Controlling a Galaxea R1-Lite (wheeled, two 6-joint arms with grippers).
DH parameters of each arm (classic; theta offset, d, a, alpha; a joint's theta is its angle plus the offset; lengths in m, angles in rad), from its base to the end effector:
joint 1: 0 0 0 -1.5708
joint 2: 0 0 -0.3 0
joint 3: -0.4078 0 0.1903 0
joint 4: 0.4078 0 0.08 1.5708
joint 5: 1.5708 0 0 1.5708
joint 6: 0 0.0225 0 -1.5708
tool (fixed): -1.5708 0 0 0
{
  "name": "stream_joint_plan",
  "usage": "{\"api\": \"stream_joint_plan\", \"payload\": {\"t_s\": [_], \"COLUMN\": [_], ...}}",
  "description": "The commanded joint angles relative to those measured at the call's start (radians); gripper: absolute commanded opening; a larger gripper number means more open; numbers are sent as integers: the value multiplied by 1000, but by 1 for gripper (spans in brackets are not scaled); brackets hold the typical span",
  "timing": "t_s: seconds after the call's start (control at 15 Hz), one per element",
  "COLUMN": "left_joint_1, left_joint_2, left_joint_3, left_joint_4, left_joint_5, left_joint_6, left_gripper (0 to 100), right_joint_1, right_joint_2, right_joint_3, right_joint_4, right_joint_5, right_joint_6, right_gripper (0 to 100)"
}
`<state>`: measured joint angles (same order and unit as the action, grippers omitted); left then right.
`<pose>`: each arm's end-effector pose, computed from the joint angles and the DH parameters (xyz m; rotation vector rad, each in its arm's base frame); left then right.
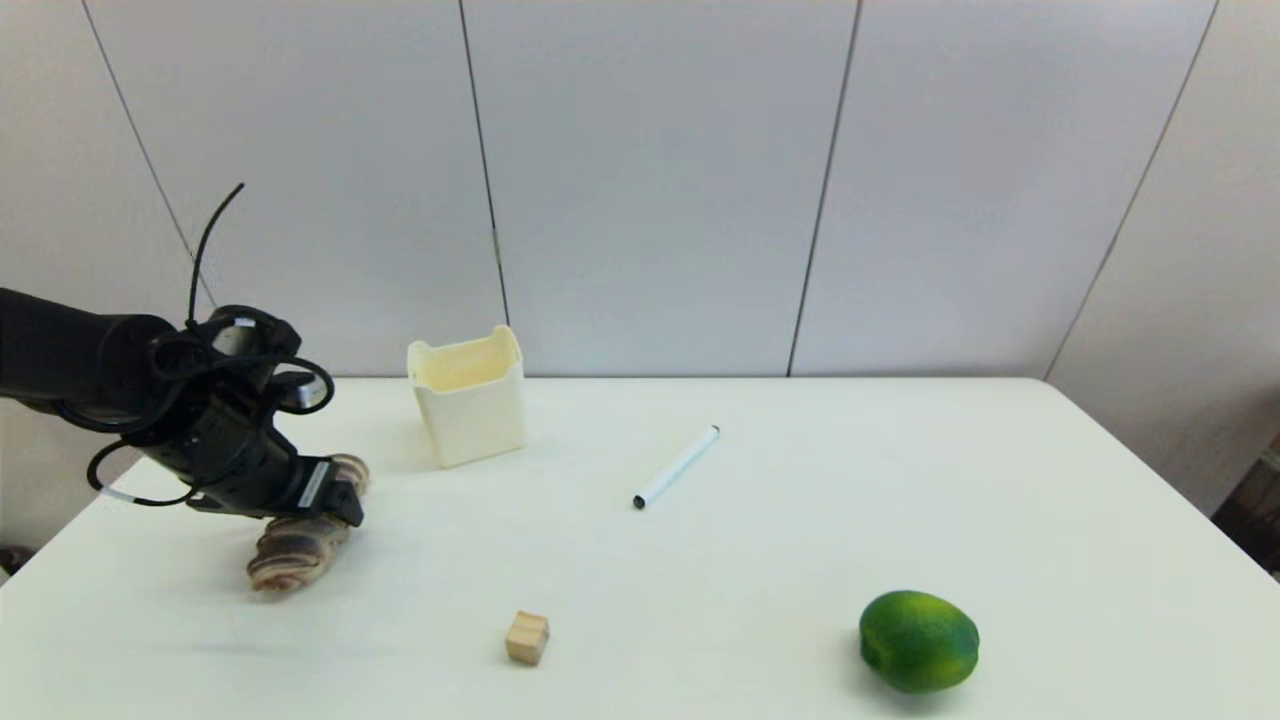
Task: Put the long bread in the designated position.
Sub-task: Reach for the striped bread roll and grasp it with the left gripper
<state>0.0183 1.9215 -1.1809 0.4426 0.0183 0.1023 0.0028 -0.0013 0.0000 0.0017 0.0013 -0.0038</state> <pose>0.3216 0.0063 0.1247 0.0901 1.1838 -0.0283 -0.0229 0.0000 0.0753 -0.0038 0.0004 0.0041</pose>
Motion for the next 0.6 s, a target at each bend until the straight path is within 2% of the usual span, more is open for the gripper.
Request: {"api": "stream_joint_plan", "payload": {"t_s": [0.07, 0.6], "left_joint_1": [2, -1], "left_joint_2": [40, -108], "left_joint_3": [-3, -40], "left_joint_4": [-30, -30], "left_joint_5": [0, 0], "left_joint_6": [-43, -32], "left_gripper": [0, 0], "right_joint_1": [0, 0], "right_joint_2": [1, 1], "right_joint_3": [0, 0], "right_joint_4": [0, 0], "right_joint_5": [0, 0], "right_joint_6": [-1, -1], "right_gripper": [100, 100]}}
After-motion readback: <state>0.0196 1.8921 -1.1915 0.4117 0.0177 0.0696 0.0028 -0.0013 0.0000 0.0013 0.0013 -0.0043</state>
